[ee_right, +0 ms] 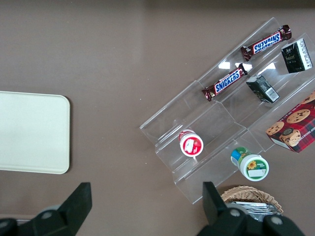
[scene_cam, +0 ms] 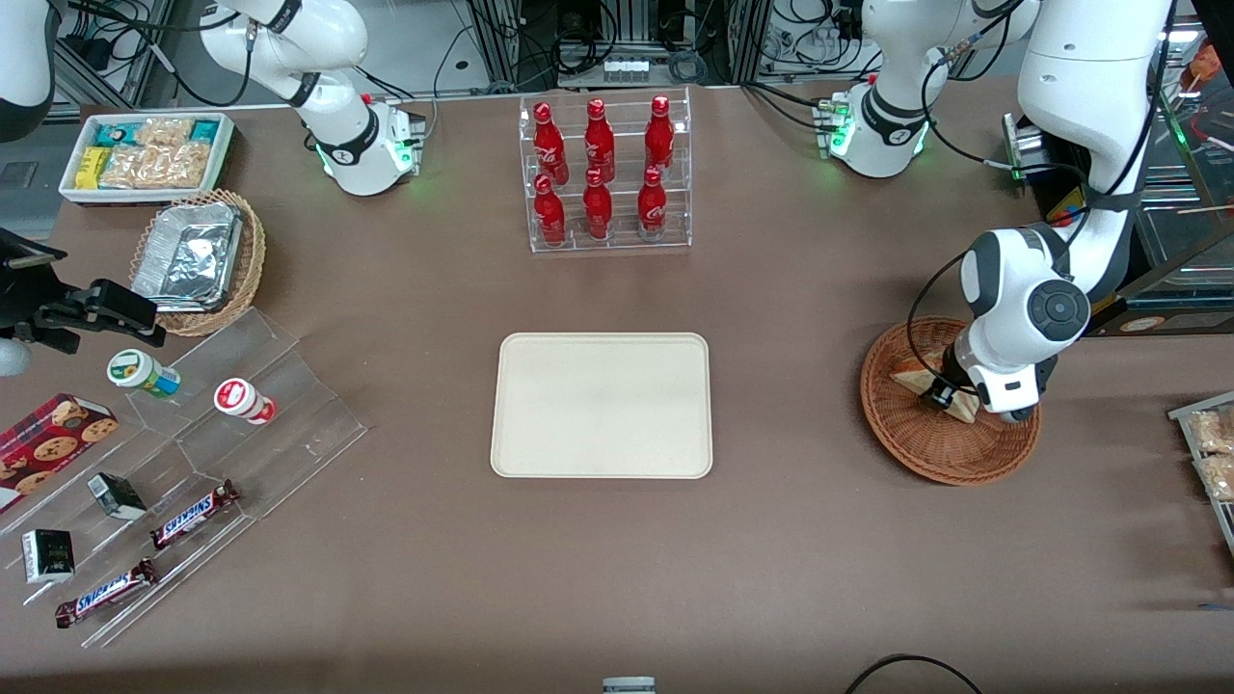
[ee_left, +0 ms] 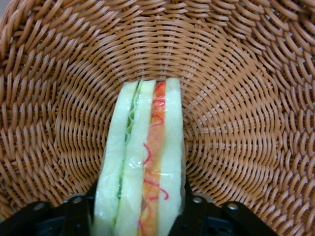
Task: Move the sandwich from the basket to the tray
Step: 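Close the left gripper on the sandwich and lift it, then carry the held sandwich with the left gripper over the cream tray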
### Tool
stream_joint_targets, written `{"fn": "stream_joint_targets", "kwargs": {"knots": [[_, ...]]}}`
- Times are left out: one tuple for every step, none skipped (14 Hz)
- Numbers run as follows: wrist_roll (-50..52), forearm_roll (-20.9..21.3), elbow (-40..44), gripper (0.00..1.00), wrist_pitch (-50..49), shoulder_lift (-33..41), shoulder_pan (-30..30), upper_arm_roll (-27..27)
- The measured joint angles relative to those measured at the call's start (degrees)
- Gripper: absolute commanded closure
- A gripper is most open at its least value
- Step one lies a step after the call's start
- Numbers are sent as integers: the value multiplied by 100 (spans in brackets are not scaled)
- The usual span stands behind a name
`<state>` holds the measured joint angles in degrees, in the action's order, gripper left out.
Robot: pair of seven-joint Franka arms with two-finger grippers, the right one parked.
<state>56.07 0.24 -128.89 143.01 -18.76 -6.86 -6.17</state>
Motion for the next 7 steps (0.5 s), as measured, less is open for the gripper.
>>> {"fn": "stream_joint_targets", "kwargs": {"knots": [[-3, 0, 13, 62, -72, 17, -15, 0], [-4, 0, 43, 64, -221, 56, -31, 1], [-4, 0, 101, 64, -426, 129, -49, 2], [-10, 0, 231, 64, -736, 241, -69, 7], [-36, 11, 423, 65, -1125, 375, -118, 13], [-100, 19, 667, 66, -1495, 497, -240, 19], [-166, 20, 957, 68, -1815, 580, -446, 25]]}}
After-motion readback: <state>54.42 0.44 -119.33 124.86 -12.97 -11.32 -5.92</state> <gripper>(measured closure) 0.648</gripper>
